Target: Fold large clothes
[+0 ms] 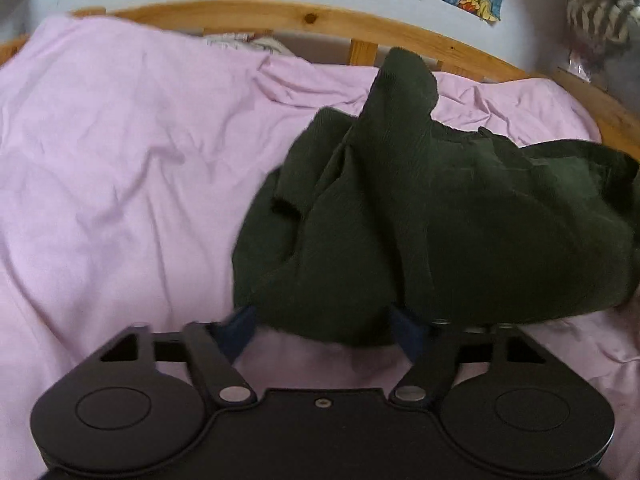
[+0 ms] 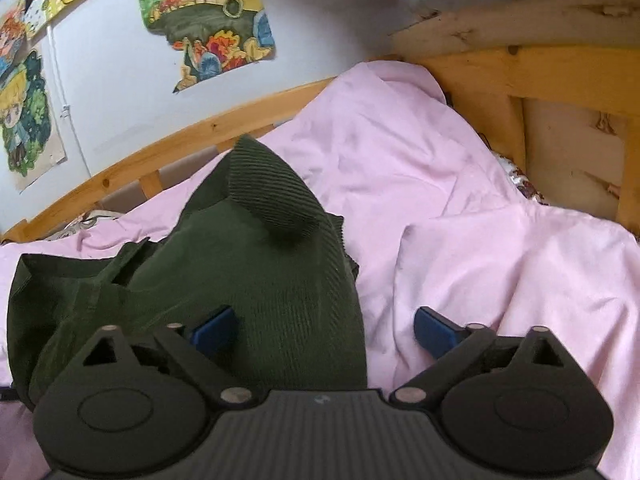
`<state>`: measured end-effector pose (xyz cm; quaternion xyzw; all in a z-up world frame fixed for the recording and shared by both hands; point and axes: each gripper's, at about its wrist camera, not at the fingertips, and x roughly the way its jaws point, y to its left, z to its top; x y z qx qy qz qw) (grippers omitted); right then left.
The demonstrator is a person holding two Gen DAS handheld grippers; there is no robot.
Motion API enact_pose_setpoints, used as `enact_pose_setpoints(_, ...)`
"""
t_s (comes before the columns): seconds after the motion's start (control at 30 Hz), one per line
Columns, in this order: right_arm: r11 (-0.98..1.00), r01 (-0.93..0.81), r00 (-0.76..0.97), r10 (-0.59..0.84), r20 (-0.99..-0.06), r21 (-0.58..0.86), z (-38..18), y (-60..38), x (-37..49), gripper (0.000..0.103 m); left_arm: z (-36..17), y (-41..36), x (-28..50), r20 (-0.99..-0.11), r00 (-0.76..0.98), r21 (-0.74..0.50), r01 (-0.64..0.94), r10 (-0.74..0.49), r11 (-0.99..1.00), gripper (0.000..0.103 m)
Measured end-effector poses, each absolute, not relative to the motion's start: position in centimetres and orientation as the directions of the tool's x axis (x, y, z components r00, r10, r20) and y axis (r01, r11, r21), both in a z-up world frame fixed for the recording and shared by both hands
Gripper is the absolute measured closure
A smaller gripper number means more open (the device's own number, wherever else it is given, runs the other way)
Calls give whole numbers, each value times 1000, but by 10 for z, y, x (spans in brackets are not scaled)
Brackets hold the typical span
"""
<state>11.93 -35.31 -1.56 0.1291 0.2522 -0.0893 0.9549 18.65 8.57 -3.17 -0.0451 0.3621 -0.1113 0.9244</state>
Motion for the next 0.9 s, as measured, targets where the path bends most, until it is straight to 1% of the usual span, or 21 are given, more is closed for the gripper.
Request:
enact_pose_setpoints(0.03, 955, 236, 857, -117, -502, 181, -17, -350, 118, 20, -30, 86, 187, -649, 725, -152, 173, -230, 973, 36)
enact_pose_setpoints(0.1, 961, 224, 860, -116, -497, 163, -18, -344, 121, 27, -28, 82, 192, -639, 736, -128, 182, -222, 975, 38)
enact_pose_setpoints(0.13, 961, 219, 862, -111, -495, 166, -18, -342, 123, 31, -29, 78, 196, -649, 730, -107, 195, -217, 975, 39)
enact_pose_setpoints(0.17, 962, 216, 861, -105, -497, 170, -19, -340, 124, 35, -32, 71, 202, -671, 714, -74, 205, -201, 976, 44)
enact_pose_setpoints(0.2, 962, 215, 859, -103, -501, 171, -20, -339, 125, 37, -35, 67, 206, -693, 698, -45, 206, -180, 977, 53)
enact_pose_setpoints(0.23, 961, 215, 860, -102, -501, 173, -21, -338, 126, 41, -36, 63, 209, -708, 688, -27, 202, -161, 979, 58)
enact_pose_setpoints(0.27, 960, 212, 863, -95, -496, 185, -22, -338, 125, 49, -38, 60, 211, -718, 682, -8, 188, -136, 982, 70)
enact_pose_setpoints(0.3, 958, 204, 869, -82, -488, 202, -22, -338, 123, 57, -38, 58, 213, -719, 687, 17, 164, -103, 986, 86)
enact_pose_setpoints(0.33, 956, 204, 874, -81, -479, 209, -20, -338, 122, 75, -37, 59, 213, -716, 692, 14, 151, -96, 988, 86)
enact_pose_setpoints(0.37, 954, 215, 880, -97, -464, 208, -18, -339, 119, 83, -34, 62, 213, -708, 699, -10, 131, -100, 991, 91)
enact_pose_setpoints(0.4, 952, 213, 894, -98, -438, 222, -14, -341, 116, 86, -30, 66, 211, -696, 711, -39, 104, -101, 994, 94)
enact_pose_setpoints(0.43, 947, 225, 903, -114, -414, 230, -9, -344, 112, 101, -25, 69, 207, -683, 724, -63, 80, -101, 995, 95)
enact_pose_setpoints(0.5, 937, 233, 922, -128, -364, 261, 0, -351, 103, 101, -11, 81, 197, -645, 755, -152, 23, -117, 988, 98)
enact_pose_setpoints(0.57, 931, 233, 932, -130, -339, 282, 6, -353, 97, 101, 4, 97, 189, -607, 783, -254, -27, -138, 967, 103)
enact_pose_setpoints(0.6, 933, 234, 933, -137, -332, 274, 8, -352, 96, 101, 10, 104, 185, -592, 793, -288, -45, -142, 956, 103)
enact_pose_setpoints(0.63, 931, 238, 934, -142, -328, 276, 10, -352, 94, 101, 15, 111, 180, -575, 806, -316, -60, -141, 947, 103)
enact_pose_setpoints(0.7, 915, 253, 927, -137, -348, 313, 10, -357, 95, 101, 19, 120, 174, -560, 820, -322, -82, -119, 943, 103)
enact_pose_setpoints(0.77, 901, 274, 908, -128, -398, 336, 4, -360, 99, 101, 11, 125, 175, -585, 805, -306, -101, -103, 947, 103)
enact_pose_setpoints(0.87, 882, 329, 866, -139, -481, 338, -14, -364, 109, 101, -22, 131, 186, -668, 742, -268, -161, -63, 950, 103)
enact_pose_setpoints(0.9, 876, 339, 858, -138, -495, 343, -18, -367, 111, 101, -33, 135, 189, -698, 716, -238, -225, -6, 945, 103)
